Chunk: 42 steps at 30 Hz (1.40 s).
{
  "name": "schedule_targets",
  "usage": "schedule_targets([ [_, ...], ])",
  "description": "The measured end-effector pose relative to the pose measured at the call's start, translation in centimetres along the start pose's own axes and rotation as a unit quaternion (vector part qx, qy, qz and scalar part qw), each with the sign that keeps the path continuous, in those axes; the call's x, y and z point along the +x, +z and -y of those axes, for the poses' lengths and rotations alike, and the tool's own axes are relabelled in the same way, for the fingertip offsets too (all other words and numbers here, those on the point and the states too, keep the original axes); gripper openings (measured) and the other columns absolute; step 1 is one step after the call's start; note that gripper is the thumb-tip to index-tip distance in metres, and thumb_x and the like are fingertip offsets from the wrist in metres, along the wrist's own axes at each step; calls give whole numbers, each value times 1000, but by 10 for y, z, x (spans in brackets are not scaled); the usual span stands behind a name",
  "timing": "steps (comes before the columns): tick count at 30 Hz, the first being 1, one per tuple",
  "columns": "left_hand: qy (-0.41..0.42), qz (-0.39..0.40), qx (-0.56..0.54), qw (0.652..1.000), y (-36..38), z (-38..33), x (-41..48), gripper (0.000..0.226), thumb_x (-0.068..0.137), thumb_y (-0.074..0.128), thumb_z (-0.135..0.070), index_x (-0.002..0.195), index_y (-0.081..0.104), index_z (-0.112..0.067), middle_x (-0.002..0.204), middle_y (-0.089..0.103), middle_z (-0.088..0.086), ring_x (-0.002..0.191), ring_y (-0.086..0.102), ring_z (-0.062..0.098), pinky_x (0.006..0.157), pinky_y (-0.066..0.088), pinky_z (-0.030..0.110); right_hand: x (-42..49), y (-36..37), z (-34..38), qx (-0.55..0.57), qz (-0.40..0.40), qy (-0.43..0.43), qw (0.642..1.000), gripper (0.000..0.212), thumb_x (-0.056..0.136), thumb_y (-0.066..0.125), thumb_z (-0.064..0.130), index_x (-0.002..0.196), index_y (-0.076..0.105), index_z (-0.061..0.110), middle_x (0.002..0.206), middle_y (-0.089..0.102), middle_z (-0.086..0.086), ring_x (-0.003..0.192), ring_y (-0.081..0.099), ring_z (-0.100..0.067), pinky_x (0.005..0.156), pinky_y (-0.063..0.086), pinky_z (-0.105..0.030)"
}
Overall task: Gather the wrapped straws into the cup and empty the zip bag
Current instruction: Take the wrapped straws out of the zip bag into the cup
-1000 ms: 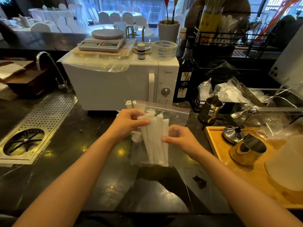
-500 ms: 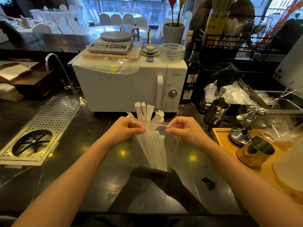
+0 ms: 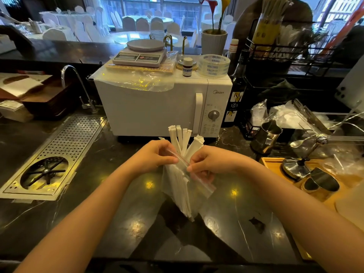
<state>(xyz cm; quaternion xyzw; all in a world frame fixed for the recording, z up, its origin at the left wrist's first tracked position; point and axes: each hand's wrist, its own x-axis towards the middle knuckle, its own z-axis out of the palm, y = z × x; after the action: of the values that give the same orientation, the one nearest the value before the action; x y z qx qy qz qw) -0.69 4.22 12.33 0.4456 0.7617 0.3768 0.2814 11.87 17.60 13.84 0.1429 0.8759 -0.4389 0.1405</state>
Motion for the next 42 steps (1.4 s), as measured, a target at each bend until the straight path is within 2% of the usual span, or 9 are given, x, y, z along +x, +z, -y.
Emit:
schedule_targets([
  [2, -11, -63, 9, 998, 2, 3, -1, 23, 75, 69, -19, 90, 51, -19, 88, 57, -1, 81, 56, 13, 72, 50, 26, 3, 1, 2, 24, 8, 9, 1000, 22, 88, 57, 19, 66, 58, 18, 61, 54, 3, 54, 54, -6, 55, 49, -16],
  [6, -28, -177, 28, 983, 7, 6, -11, 34, 72, 72, -24, 84, 43, -14, 74, 49, 0, 68, 48, 17, 65, 47, 33, 8, 7, 4, 46, -18, 3, 999, 30, 87, 58, 19, 58, 52, 21, 56, 50, 6, 50, 45, -6, 54, 40, -18],
  [10, -17, -253, 61, 965, 7, 13, -21, 32, 73, 71, -30, 79, 44, -11, 74, 46, 1, 64, 43, 16, 60, 41, 27, 11, 15, 3, 89, -41, -6, 995, 32, 88, 56, 22, 57, 50, 20, 55, 44, 5, 49, 38, -6, 52, 34, -18],
  [15, -94, -60, -54, 992, 11, 6, -29, 44, 89, 43, -42, 58, 54, -13, 55, 54, 2, 48, 50, 11, 53, 43, 22, 13, 25, 9, 107, -61, -24, 992, 32, 89, 54, 25, 59, 47, 19, 56, 43, 5, 50, 37, -6, 53, 33, -18],
  [21, -127, 0, -152, 980, 19, 3, -31, 47, 89, 41, -44, 62, 62, -11, 57, 61, 4, 44, 55, 9, 46, 44, 17, 19, 40, 8, 143, -62, -64, 986, 29, 87, 57, 19, 58, 53, 20, 58, 51, 0, 56, 47, -17, 60, 39, -26],
  [27, -105, 74, -188, 974, 18, 3, -35, 39, 92, 40, -36, 77, 68, -14, 78, 65, 13, 57, 58, 13, 48, 47, 19, 13, 42, 13, 138, -37, -67, 987, 22, 83, 62, 15, 62, 61, 21, 49, 60, 10, 41, 56, 2, 45, 44, -8],
  [34, -75, 117, -211, 967, 15, 6, -40, 44, 95, 33, -34, 74, 66, -15, 70, 63, 9, 54, 55, 12, 49, 47, 20, 11, 44, 15, 161, -16, -60, 985, 30, 83, 62, 14, 54, 57, 16, 45, 62, 10, 44, 58, 0, 48, 46, -11],
  [37, -52, 105, -246, 962, 18, 9, -41, 37, 94, 35, -28, 84, 62, -4, 80, 56, 21, 55, 51, 12, 50, 45, 18, 8, 44, 15, 199, -8, -63, 978, 26, 86, 57, 12, 60, 57, 14, 53, 64, 8, 46, 60, 0, 47, 46, -11],
  [42, -51, 67, -304, 949, 27, 12, -40, 31, 93, 39, -23, 73, 60, -12, 64, 55, 7, 51, 50, 10, 46, 45, 14, 7, 50, 9, 279, 0, -55, 959, 15, 89, 53, 13, 76, 60, 9, 59, 67, 5, 54, 63, -4, 51, 50, -14],
])
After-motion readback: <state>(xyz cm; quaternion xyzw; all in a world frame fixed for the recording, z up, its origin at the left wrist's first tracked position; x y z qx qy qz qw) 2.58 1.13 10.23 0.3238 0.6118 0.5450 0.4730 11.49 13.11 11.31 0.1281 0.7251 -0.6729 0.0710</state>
